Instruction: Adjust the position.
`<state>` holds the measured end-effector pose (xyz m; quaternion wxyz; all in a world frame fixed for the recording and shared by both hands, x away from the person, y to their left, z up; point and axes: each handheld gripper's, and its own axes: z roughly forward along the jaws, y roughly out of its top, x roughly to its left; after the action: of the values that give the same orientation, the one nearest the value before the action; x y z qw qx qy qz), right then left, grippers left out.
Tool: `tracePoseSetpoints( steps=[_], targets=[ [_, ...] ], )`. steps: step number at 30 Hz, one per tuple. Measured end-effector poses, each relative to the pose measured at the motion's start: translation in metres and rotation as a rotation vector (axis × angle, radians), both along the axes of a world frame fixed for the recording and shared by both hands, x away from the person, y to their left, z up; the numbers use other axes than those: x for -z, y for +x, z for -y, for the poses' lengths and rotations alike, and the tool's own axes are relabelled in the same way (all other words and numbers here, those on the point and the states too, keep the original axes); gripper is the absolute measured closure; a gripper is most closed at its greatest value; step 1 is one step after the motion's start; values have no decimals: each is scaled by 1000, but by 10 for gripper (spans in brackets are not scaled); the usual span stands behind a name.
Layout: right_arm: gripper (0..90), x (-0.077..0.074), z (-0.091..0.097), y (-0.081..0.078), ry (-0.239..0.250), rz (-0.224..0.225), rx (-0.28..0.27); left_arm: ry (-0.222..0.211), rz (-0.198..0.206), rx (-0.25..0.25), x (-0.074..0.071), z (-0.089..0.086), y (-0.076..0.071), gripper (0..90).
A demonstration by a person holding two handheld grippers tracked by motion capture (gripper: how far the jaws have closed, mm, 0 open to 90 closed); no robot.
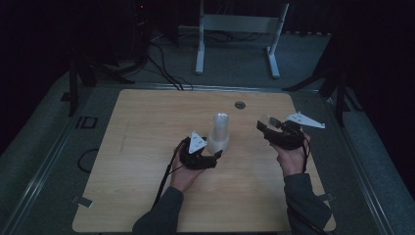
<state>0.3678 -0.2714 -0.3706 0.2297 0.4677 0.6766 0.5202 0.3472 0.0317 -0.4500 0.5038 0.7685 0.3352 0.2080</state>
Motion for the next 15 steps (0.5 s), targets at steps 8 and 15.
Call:
tracePoseSetpoints(
  steps=[8,15],
  targets=[
    [408,17,2,-1,11,-37,7,10,13,12,-3,2,-3,234],
    [409,26,2,-3,20,-54,8,4,22,26,-5,5,-5,234]
  ],
)
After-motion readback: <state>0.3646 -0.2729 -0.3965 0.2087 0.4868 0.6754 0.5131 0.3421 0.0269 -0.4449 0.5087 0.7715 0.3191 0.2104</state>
